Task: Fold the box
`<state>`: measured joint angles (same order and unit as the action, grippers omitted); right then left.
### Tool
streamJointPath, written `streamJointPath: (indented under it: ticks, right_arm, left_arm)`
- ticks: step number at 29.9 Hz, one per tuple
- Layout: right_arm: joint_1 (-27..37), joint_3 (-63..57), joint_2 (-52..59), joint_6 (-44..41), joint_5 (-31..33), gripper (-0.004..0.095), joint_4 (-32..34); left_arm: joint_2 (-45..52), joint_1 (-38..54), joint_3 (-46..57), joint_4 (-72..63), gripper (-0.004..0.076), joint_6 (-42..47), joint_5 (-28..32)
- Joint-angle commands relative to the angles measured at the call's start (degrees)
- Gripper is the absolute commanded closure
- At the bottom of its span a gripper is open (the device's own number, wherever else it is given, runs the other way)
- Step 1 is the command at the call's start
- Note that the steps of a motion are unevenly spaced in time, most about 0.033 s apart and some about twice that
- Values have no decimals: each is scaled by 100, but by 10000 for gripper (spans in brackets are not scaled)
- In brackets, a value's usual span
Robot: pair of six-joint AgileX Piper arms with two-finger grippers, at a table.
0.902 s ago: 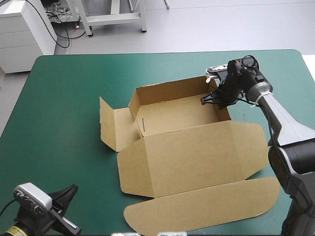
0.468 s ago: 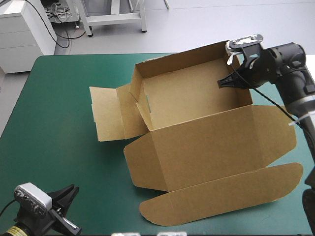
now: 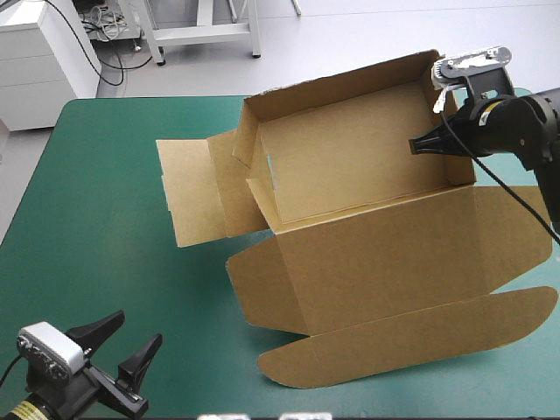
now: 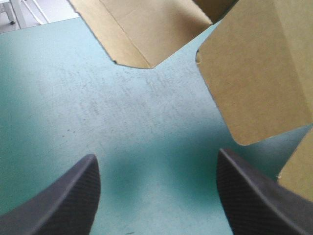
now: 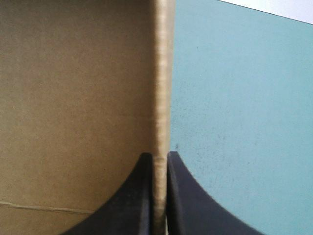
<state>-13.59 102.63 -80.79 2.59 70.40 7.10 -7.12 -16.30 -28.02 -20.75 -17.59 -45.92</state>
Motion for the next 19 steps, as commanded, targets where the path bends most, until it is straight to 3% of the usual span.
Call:
streamJointPath:
  ticks: [1,8,12,16,19]
  right_arm:
    - [10,164,227,-51,-339,930,11]
    - [10,143,227,-51,-339,930,11]
    - [10,143,227,-51,-339,930,11]
    - [10,143,227,-51,-339,930,11]
    - [10,143,227,-28,-339,930,11]
  left_arm:
    - [-86,-4,-136,-231,233,-140,597]
    - [-650,-4,-430,938,234,279,803]
    - [-1561,-4,-848,2325,251,1565,758]
    - [-2729,-4,-1432,3598,250,2821,337]
    - [-3563,-4,-1995,3913,250,3048,-73]
